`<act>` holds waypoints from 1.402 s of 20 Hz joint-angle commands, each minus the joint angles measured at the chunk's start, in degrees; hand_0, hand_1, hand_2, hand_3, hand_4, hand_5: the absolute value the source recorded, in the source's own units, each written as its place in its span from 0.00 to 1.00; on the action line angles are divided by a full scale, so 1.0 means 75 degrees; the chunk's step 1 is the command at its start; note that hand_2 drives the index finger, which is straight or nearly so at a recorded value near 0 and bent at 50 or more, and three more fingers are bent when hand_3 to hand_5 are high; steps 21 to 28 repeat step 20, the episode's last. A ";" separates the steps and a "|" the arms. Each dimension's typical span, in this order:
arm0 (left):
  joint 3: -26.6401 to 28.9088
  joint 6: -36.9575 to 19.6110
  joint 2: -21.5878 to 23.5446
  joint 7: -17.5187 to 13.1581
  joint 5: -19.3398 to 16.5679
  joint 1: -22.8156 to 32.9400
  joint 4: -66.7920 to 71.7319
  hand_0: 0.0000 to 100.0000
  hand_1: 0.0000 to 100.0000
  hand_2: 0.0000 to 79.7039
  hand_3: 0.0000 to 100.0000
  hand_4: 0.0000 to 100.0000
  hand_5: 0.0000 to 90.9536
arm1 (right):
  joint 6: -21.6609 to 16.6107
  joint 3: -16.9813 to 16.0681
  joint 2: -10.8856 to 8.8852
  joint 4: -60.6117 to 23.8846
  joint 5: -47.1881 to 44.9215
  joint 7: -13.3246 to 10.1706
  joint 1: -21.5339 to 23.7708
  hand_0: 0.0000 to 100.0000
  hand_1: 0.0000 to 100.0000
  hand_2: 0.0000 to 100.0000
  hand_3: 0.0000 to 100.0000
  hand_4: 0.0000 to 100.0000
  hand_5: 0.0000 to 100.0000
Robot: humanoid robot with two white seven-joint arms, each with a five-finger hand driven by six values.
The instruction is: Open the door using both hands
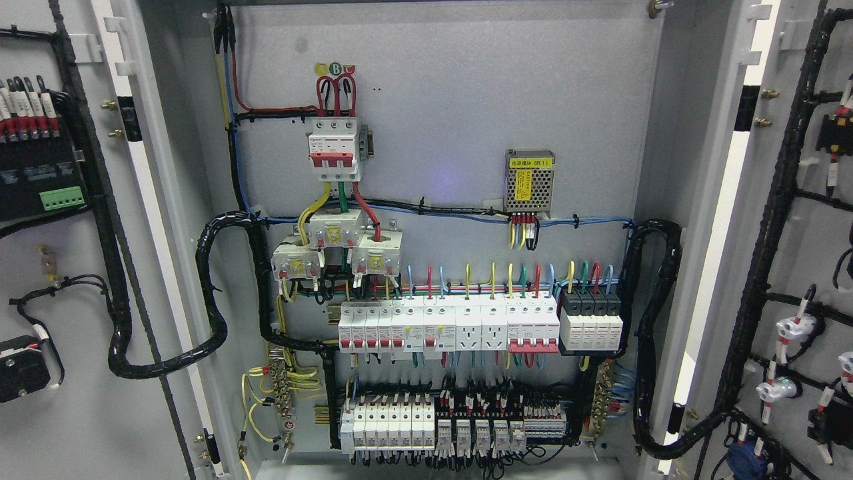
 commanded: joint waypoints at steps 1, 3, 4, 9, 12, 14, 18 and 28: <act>0.0786 0.0091 -0.0337 0.0023 -0.0256 -0.0490 0.2486 0.00 0.00 0.00 0.00 0.03 0.00 | 0.0251 -0.0180 0.0576 0.1026 0.0264 -0.0230 -0.0302 0.11 0.00 0.00 0.00 0.00 0.00; 0.0786 0.0091 -0.0337 0.0023 -0.0256 -0.0501 0.2521 0.00 0.00 0.00 0.00 0.03 0.00 | 0.0287 -0.0180 0.0576 0.1025 0.0264 -0.0290 -0.0302 0.11 0.00 0.00 0.00 0.00 0.00; 0.0786 0.0103 -0.0337 0.0023 -0.0256 -0.0513 0.2568 0.00 0.00 0.00 0.00 0.03 0.00 | 0.0287 -0.0180 0.0576 0.1014 0.0264 -0.0290 -0.0302 0.11 0.00 0.00 0.00 0.00 0.00; 0.0844 0.0091 -0.0337 0.0023 -0.0256 -0.0595 0.2650 0.00 0.00 0.00 0.00 0.03 0.00 | 0.0287 -0.0180 0.0576 0.1002 0.0264 -0.0290 -0.0302 0.11 0.00 0.00 0.00 0.00 0.00; 0.0844 0.0091 -0.0337 0.0023 -0.0256 -0.0595 0.2650 0.00 0.00 0.00 0.00 0.03 0.00 | 0.0287 -0.0180 0.0576 0.0990 0.0276 -0.0290 -0.0302 0.11 0.00 0.00 0.00 0.00 0.00; 0.0844 0.0091 -0.0337 0.0023 -0.0256 -0.0595 0.2650 0.00 0.00 0.00 0.00 0.03 0.00 | 0.0298 -0.0180 0.0576 0.0979 0.0276 -0.0290 -0.0302 0.11 0.00 0.00 0.00 0.00 0.00; 0.0844 0.0103 -0.0337 0.0035 -0.0256 -0.0607 0.2639 0.00 0.00 0.00 0.00 0.03 0.00 | 0.0334 -0.0180 0.0576 0.0967 0.0276 -0.0278 -0.0302 0.11 0.00 0.00 0.00 0.00 0.00; 0.0844 0.0103 -0.0337 0.0035 -0.0256 -0.0607 0.2639 0.00 0.00 0.00 0.00 0.03 0.00 | 0.0345 -0.0180 0.0576 0.0967 0.0276 -0.0278 -0.0302 0.11 0.00 0.00 0.00 0.00 0.00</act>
